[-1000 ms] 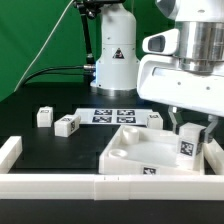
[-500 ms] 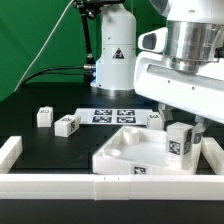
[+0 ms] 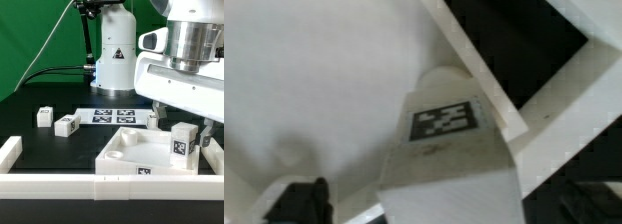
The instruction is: Assemble one leg
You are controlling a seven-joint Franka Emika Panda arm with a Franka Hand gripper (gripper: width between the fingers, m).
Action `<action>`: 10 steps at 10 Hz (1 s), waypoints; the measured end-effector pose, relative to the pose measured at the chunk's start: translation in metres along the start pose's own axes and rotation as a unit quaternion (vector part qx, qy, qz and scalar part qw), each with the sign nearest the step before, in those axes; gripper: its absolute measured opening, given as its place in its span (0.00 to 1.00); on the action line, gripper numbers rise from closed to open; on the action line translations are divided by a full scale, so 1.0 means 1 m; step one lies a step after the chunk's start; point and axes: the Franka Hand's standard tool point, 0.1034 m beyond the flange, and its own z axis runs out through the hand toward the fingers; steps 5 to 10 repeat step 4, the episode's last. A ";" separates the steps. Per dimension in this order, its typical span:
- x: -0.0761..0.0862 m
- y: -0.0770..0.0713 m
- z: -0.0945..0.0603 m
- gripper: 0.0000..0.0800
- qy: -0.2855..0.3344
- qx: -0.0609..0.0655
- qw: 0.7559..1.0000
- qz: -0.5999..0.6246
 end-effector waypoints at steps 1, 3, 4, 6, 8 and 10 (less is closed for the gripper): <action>0.000 0.000 0.000 0.81 0.000 0.000 1.000 0.000; 0.000 0.000 0.000 0.81 0.000 0.000 1.000 0.000; 0.000 0.000 0.000 0.81 0.000 0.000 1.000 0.000; 0.000 0.000 0.000 0.81 0.000 0.000 1.000 0.000; 0.000 0.000 0.000 0.81 0.000 0.000 1.000 0.000; 0.000 0.000 0.000 0.81 0.000 0.000 1.000 0.000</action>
Offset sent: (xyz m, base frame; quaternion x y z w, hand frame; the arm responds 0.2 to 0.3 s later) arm 0.0000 0.0000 0.0000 0.0000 0.0000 0.0000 1.0000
